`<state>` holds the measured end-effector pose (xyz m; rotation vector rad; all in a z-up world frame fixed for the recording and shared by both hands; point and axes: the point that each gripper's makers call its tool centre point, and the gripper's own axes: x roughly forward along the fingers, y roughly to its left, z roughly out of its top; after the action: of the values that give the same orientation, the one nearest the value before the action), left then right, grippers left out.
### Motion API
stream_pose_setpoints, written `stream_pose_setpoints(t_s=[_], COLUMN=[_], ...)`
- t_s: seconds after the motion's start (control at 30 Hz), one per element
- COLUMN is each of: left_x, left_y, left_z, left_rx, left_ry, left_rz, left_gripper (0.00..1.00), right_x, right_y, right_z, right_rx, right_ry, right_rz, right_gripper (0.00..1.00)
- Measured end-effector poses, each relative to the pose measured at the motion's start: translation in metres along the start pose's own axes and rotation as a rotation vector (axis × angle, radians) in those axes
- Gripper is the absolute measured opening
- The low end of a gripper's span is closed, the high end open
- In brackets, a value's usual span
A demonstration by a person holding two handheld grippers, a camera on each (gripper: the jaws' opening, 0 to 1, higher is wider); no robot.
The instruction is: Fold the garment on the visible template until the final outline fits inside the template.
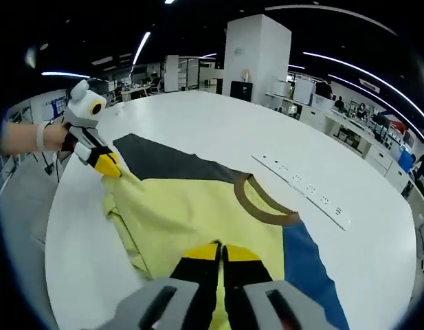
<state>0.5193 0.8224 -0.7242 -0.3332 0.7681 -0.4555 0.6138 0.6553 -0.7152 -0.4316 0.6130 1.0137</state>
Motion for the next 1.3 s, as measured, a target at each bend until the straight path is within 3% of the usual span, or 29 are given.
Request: stream_pose_setpoints(t_s=[0.57, 0.77, 0.97, 1.13, 1.3], left_x=[0.002, -0.002, -0.009, -0.015, -0.018], left_y=[0.0, 0.001, -0.006, -0.01, -0.011], left_z=[-0.004, 0.0, 0.0, -0.001, 0.0], left_rx=[0.025, 0.054, 0.109, 0.141, 0.168], left_ry=[0.004, -0.028, -0.047, -0.049, -0.057], left_rz=[-0.014, -0.013, -0.026, -0.036, -0.03], left_gripper=[0.01, 0.17, 0.37, 0.44, 0.53], right_x=[0.006, -0.002, -0.016, -0.025, -0.03], right_y=[-0.001, -0.006, -0.009, -0.001, 0.011], right_z=[-0.007, -0.008, -0.003, 0.001, 0.0], right_rx=[0.071, 0.084, 0.147, 0.145, 0.144], right_ry=[0.008, -0.015, -0.099, -0.147, -0.154], right_rz=[-0.003, -0.038, -0.062, -0.021, 0.009], right_gripper=[0.01, 0.17, 0.3, 0.58, 0.73])
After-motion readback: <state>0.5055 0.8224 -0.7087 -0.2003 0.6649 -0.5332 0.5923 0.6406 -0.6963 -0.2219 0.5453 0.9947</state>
